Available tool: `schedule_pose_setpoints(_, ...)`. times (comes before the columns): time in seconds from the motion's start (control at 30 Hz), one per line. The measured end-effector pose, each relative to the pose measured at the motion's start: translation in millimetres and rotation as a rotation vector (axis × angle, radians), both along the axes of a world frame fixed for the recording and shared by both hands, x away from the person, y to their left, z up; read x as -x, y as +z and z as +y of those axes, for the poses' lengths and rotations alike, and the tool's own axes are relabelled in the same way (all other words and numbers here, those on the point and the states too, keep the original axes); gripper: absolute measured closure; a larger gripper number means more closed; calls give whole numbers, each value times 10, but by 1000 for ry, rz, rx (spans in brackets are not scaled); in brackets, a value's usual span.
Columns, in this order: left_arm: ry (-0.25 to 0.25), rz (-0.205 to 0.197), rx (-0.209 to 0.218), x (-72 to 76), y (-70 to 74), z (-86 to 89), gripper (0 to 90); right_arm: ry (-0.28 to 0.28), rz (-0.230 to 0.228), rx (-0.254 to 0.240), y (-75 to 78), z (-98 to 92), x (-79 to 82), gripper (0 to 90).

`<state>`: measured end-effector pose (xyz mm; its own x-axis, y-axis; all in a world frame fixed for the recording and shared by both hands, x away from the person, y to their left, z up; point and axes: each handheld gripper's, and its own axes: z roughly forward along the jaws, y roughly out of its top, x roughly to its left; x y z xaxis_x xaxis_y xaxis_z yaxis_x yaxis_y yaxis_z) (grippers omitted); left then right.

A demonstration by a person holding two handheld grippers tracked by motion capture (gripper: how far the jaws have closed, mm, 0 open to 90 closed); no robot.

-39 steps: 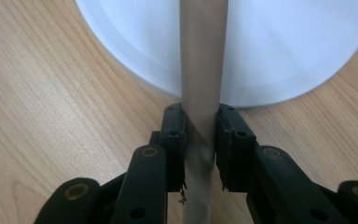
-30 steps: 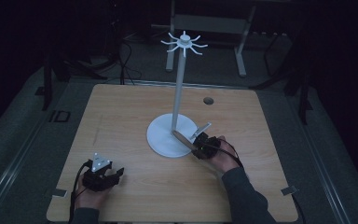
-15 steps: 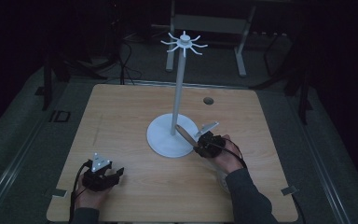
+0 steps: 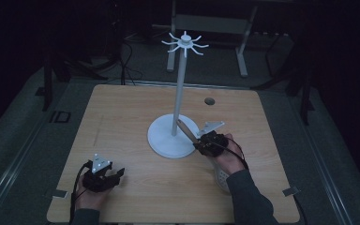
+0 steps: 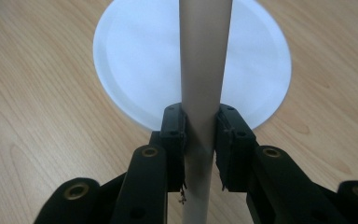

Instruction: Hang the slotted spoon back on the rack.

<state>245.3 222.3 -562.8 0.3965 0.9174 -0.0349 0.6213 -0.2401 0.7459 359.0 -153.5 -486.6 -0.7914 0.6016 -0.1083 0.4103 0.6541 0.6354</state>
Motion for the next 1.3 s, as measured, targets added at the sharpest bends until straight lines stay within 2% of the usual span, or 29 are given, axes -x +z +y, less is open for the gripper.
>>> schedule_pose_setpoints(0.57,1,-2,-1,2,4,3,434,-5,-65,-77,177,-8,30,744)
schedule_pose_setpoints(0.87,0,-4,-3,1,3,2,433,-20,-109,-141,299,-39,37,745)
schedule_pose_setpoints(1.0,0,-3,-2,1,3,2,434,-30,-136,-192,375,-68,46,745)
schedule_pose_setpoints(1.3,-1,-2,-1,1,2,0,433,-31,-186,-238,490,-77,68,745)
